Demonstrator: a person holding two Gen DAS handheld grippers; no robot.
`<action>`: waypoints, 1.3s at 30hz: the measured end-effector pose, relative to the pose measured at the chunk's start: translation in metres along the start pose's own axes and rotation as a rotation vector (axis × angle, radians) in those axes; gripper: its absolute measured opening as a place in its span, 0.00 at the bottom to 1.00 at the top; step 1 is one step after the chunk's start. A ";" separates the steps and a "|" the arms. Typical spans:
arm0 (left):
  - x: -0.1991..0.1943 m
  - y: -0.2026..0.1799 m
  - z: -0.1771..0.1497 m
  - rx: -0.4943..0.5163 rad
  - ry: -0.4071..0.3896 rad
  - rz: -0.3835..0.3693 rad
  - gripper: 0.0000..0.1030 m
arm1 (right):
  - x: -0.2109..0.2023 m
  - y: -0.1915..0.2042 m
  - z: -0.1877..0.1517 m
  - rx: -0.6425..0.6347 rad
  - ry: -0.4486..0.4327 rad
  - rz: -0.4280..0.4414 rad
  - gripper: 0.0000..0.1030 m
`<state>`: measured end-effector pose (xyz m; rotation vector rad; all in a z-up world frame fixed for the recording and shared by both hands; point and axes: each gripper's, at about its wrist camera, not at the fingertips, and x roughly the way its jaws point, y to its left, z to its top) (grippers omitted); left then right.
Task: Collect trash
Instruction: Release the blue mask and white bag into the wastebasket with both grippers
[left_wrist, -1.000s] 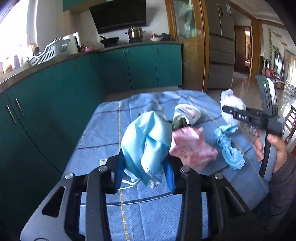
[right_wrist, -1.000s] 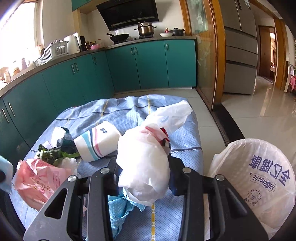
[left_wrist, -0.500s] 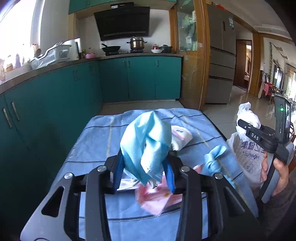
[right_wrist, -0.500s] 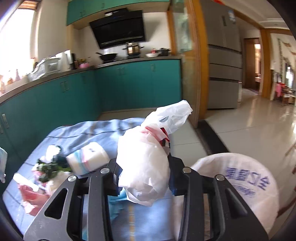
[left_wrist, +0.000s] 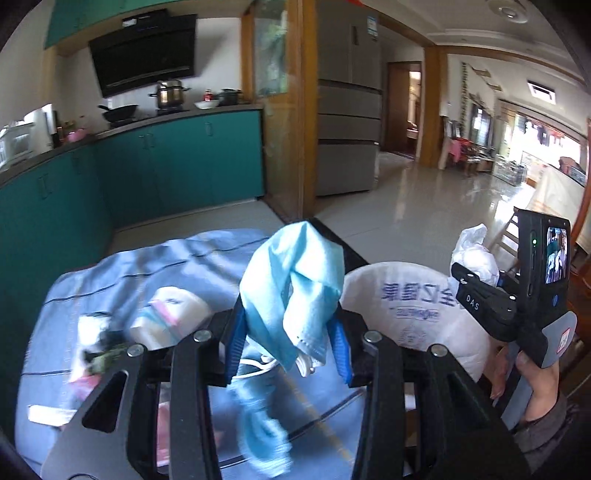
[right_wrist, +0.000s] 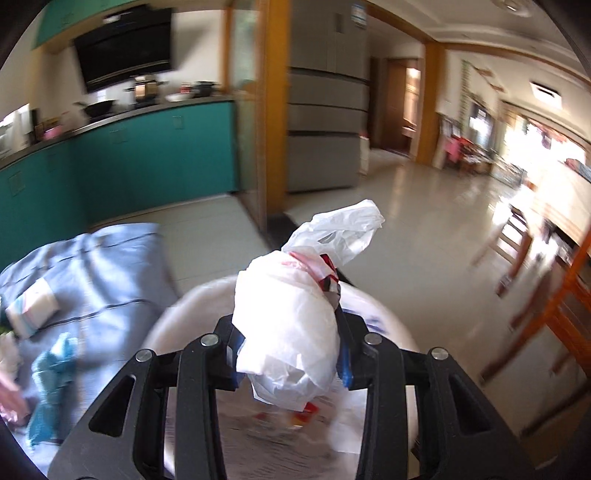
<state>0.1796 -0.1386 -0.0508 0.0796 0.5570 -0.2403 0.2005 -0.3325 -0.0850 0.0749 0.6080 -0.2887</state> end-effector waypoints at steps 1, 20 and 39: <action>0.006 -0.008 0.001 0.009 0.003 -0.014 0.40 | 0.000 -0.009 0.000 0.014 0.003 -0.004 0.37; 0.128 -0.121 -0.030 0.126 0.208 -0.119 0.75 | 0.008 -0.067 -0.004 0.172 0.042 -0.032 0.37; 0.076 -0.065 -0.022 0.090 0.107 0.051 0.92 | 0.014 -0.026 -0.004 0.034 0.089 0.086 0.49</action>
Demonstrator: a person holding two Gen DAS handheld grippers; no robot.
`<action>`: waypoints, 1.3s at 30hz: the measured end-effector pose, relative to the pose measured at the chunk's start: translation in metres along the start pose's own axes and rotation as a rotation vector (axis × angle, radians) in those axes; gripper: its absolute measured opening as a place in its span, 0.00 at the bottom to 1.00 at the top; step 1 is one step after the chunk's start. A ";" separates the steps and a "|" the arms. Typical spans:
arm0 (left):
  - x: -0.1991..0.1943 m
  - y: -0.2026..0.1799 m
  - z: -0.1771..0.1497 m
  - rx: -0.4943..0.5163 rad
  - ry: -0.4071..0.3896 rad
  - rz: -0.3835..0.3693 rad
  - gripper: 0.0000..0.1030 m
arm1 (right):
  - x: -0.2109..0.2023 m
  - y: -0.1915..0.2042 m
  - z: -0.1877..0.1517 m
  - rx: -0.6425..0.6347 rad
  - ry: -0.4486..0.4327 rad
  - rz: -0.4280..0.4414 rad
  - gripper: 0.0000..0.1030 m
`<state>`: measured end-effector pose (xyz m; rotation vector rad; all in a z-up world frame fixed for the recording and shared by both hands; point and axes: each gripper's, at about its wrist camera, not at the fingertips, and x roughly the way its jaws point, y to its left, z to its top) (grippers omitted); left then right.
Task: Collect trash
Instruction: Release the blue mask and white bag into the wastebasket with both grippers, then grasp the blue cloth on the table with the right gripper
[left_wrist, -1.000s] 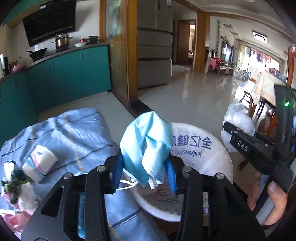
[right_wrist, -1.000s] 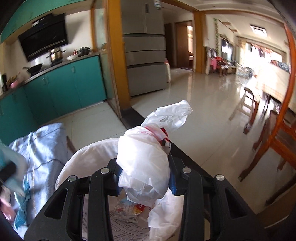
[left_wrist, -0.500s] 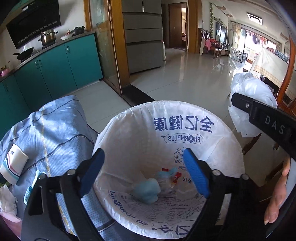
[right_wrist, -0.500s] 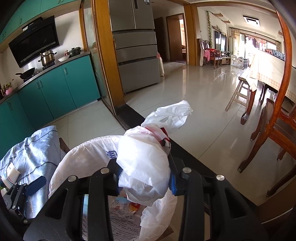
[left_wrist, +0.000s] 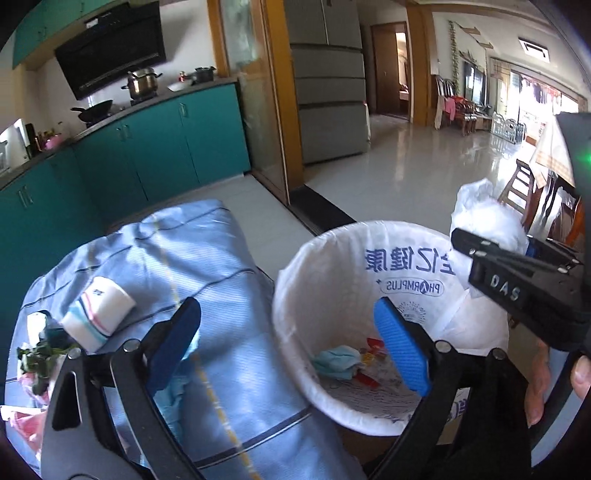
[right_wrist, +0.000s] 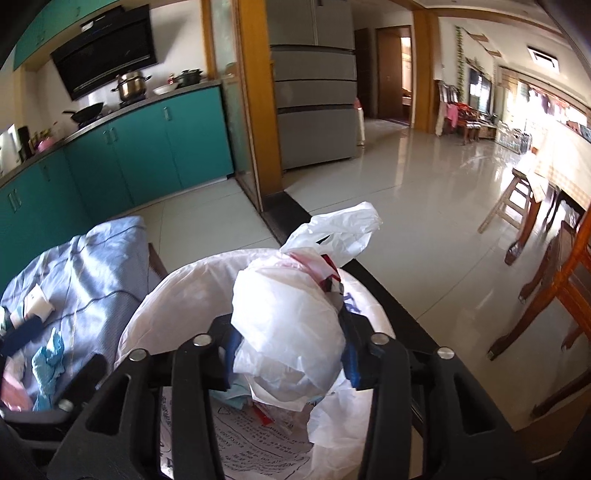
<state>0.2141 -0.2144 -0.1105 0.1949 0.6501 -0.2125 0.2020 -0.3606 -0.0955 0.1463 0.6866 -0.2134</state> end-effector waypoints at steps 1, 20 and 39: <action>-0.003 0.003 0.000 -0.004 -0.003 0.002 0.93 | 0.000 0.002 0.000 -0.007 -0.004 -0.003 0.51; -0.075 0.082 -0.037 0.041 -0.065 0.242 0.93 | -0.010 0.049 -0.002 -0.090 -0.015 0.186 0.74; -0.117 0.223 -0.115 -0.184 0.125 0.327 0.96 | -0.011 0.238 -0.078 -0.567 0.186 0.522 0.78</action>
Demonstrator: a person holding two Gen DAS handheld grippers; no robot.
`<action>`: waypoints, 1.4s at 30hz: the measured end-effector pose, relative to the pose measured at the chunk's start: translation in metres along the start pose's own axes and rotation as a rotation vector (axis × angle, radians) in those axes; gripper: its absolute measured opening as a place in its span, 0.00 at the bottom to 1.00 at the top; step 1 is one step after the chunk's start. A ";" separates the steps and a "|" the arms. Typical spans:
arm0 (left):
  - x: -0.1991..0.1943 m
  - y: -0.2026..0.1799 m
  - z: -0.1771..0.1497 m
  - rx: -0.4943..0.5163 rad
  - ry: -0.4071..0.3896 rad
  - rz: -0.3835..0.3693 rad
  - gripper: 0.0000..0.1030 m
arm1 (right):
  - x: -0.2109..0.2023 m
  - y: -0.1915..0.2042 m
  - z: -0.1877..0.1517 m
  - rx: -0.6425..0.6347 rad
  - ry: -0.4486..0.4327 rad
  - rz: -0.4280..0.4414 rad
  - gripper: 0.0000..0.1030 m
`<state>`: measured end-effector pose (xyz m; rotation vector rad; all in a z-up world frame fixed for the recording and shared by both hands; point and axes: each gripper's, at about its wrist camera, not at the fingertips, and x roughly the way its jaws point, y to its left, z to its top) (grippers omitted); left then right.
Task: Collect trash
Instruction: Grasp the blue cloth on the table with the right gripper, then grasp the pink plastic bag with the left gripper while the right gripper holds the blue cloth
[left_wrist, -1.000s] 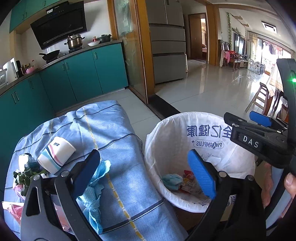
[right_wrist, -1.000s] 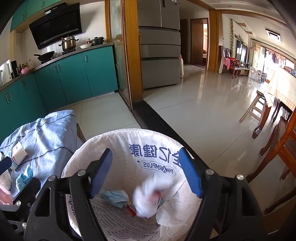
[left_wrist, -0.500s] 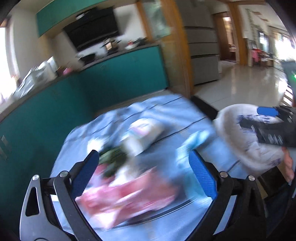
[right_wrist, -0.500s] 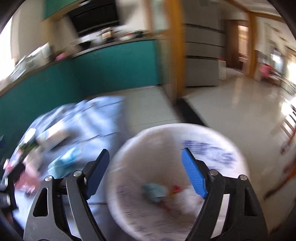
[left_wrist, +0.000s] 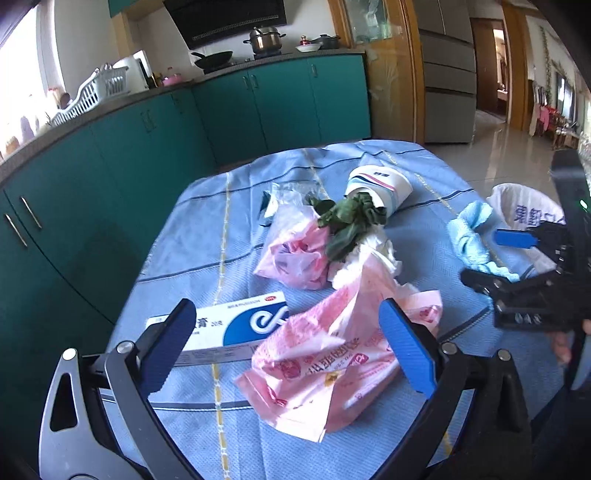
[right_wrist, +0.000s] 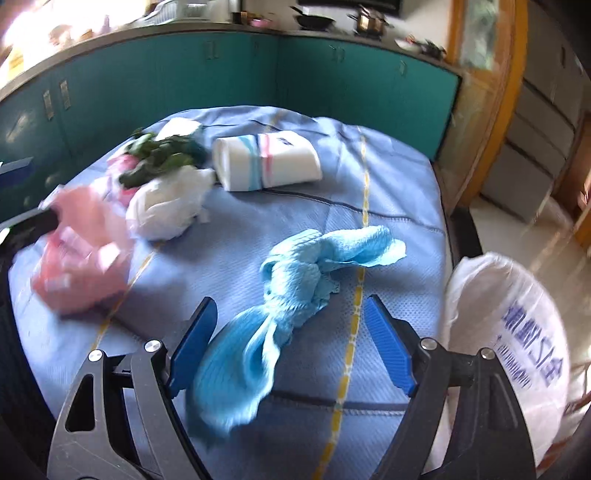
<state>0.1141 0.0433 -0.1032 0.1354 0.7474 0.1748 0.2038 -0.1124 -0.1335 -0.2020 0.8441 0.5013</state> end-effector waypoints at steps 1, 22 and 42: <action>0.000 -0.001 0.001 0.003 -0.002 -0.005 0.96 | 0.000 -0.003 0.002 0.024 -0.008 0.006 0.78; 0.002 -0.038 -0.012 0.166 0.046 -0.112 0.96 | 0.004 0.001 0.003 0.037 0.034 -0.007 0.30; 0.008 -0.046 -0.025 0.249 0.082 -0.124 0.64 | 0.001 0.008 0.006 0.015 0.016 -0.040 0.53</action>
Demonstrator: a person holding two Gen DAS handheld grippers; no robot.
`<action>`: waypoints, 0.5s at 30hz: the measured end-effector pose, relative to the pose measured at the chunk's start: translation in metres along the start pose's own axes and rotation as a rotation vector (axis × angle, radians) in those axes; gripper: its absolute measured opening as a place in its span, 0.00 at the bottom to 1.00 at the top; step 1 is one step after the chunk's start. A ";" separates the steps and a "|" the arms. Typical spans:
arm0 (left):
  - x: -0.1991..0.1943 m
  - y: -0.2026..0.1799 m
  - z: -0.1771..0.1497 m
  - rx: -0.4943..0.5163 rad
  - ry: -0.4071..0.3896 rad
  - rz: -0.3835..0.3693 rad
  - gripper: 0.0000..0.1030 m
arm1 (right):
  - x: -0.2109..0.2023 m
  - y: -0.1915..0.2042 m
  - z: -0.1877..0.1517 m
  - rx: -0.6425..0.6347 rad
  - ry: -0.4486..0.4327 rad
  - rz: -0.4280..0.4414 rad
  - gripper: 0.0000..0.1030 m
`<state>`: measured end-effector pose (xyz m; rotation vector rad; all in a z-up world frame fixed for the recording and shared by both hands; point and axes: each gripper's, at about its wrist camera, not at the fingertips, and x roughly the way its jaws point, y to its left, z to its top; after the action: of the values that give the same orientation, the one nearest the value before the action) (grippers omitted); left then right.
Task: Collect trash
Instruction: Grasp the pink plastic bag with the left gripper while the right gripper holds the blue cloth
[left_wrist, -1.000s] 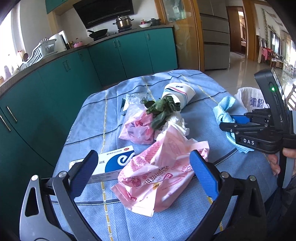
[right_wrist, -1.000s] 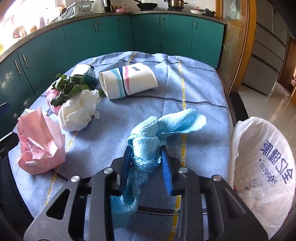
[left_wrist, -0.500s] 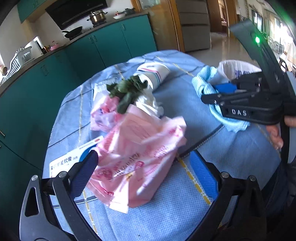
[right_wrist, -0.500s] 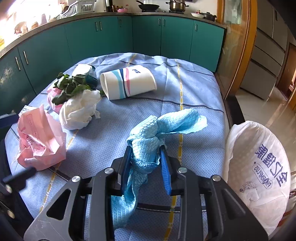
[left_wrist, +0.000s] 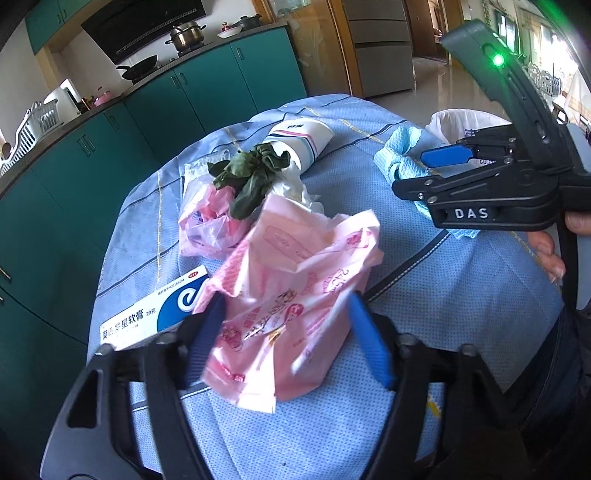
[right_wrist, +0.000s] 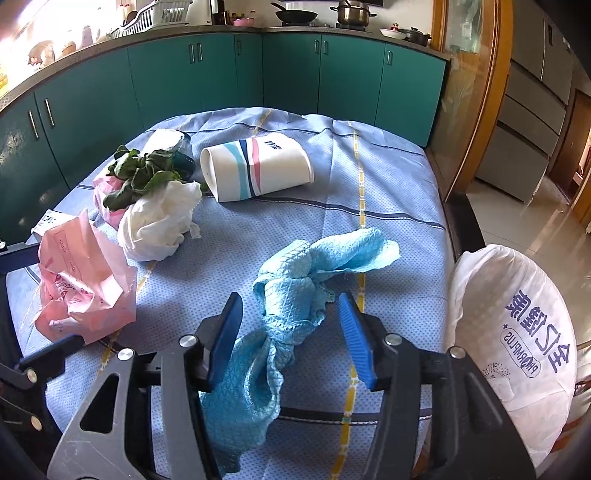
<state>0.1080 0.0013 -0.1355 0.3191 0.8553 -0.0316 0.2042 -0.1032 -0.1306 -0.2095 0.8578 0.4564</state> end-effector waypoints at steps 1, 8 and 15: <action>-0.001 0.001 0.000 -0.006 -0.001 -0.010 0.61 | 0.001 0.000 0.000 0.001 0.004 -0.005 0.53; -0.004 0.012 0.002 -0.072 0.003 -0.083 0.59 | -0.001 0.003 0.002 -0.007 -0.006 0.023 0.31; 0.001 0.016 0.003 -0.111 0.009 -0.083 0.79 | -0.003 -0.003 0.001 0.007 -0.006 0.025 0.27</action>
<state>0.1130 0.0153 -0.1302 0.1793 0.8753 -0.0593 0.2046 -0.1065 -0.1275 -0.1913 0.8567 0.4772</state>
